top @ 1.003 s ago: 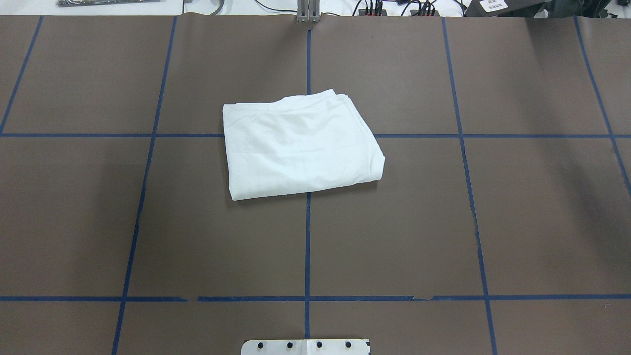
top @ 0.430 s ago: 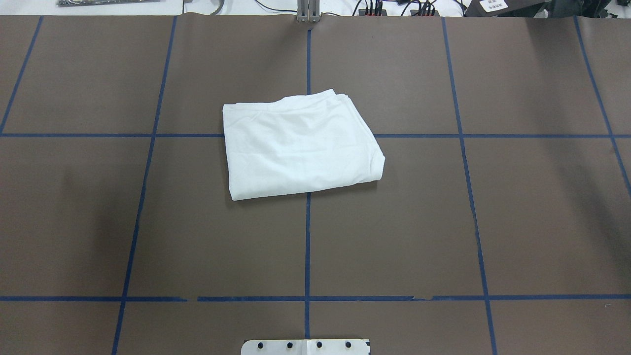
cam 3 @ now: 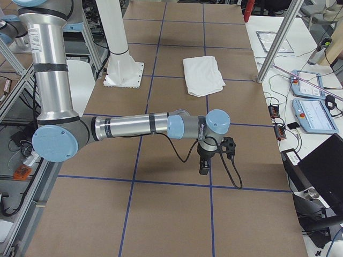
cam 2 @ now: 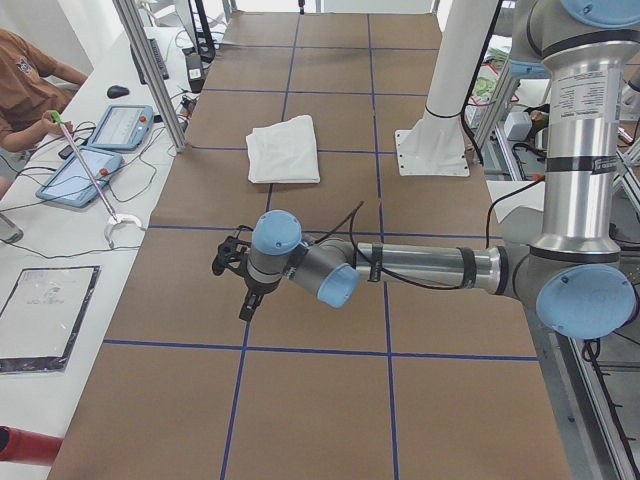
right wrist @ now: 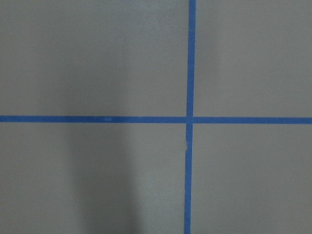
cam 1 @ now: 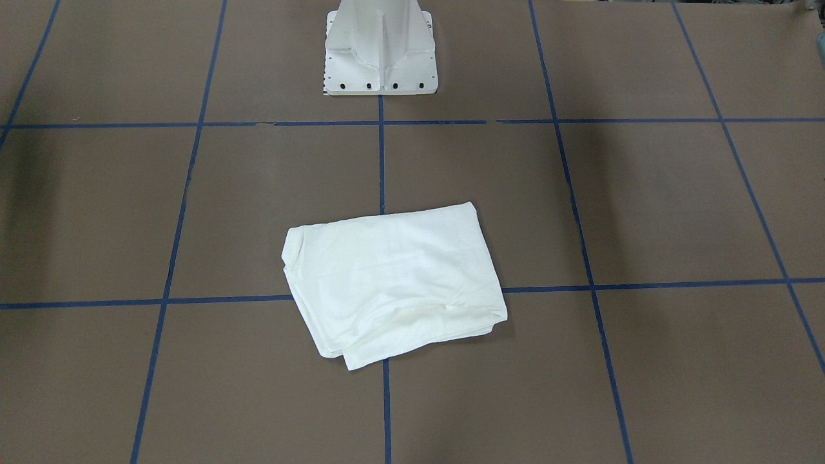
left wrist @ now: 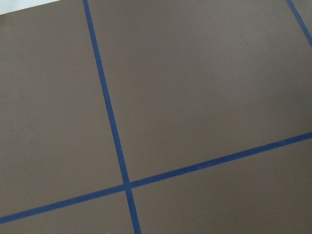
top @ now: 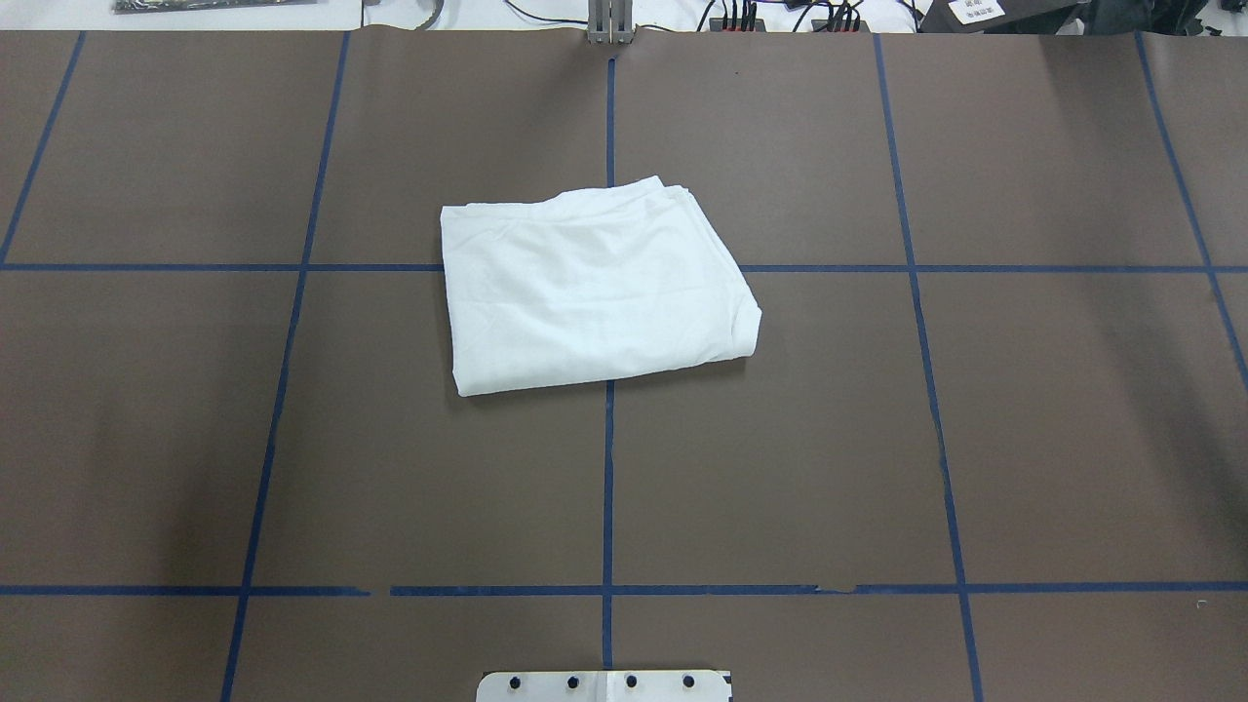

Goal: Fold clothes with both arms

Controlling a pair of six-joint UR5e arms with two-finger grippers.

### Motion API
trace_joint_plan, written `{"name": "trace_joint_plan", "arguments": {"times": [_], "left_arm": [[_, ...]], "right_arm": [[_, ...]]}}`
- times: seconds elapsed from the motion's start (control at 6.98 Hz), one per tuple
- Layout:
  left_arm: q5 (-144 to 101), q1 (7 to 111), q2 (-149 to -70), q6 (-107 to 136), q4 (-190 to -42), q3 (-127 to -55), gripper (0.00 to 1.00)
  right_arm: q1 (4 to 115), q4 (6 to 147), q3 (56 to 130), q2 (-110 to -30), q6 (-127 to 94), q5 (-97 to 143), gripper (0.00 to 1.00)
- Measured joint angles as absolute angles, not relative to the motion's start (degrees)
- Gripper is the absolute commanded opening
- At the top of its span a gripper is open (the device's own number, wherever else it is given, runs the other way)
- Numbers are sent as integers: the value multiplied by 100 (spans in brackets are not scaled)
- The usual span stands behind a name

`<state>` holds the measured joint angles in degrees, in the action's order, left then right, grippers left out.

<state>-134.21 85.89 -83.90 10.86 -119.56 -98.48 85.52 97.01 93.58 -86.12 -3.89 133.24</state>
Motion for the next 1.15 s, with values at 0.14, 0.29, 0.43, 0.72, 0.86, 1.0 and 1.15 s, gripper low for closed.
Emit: {"name": "trace_joint_plan", "arguments": {"times": [0.14,0.29,0.43,0.72,0.86,1.0,1.15], "left_arm": [[-13426,8767,-8300,1094,-11951,-10009,100],[-13441,8948,-8353,1094,-11955,-10081,100],[-13458,9078,-8492,1085,-11968,-10113,100],[-13500,9142,-8640,1056,-11991,-10130,100],[-13548,9144,-8637,1050,-11997,-10127,100],[-13576,9144,-8636,1045,-12002,-10124,100],[-13592,9139,-8637,1040,-12038,-10124,100]], "right_arm": [[8553,9698,9418,-8686,-387,13337,100],[8554,9695,9486,-8688,-375,13380,100],[8554,9695,9603,-8646,-374,13442,100],[8549,9694,9889,-8578,-402,13474,100],[8546,9694,9946,-8584,-402,13475,100],[8545,9694,10034,-8585,-399,13498,100],[8543,9696,10134,-8596,-399,13525,100]]}}
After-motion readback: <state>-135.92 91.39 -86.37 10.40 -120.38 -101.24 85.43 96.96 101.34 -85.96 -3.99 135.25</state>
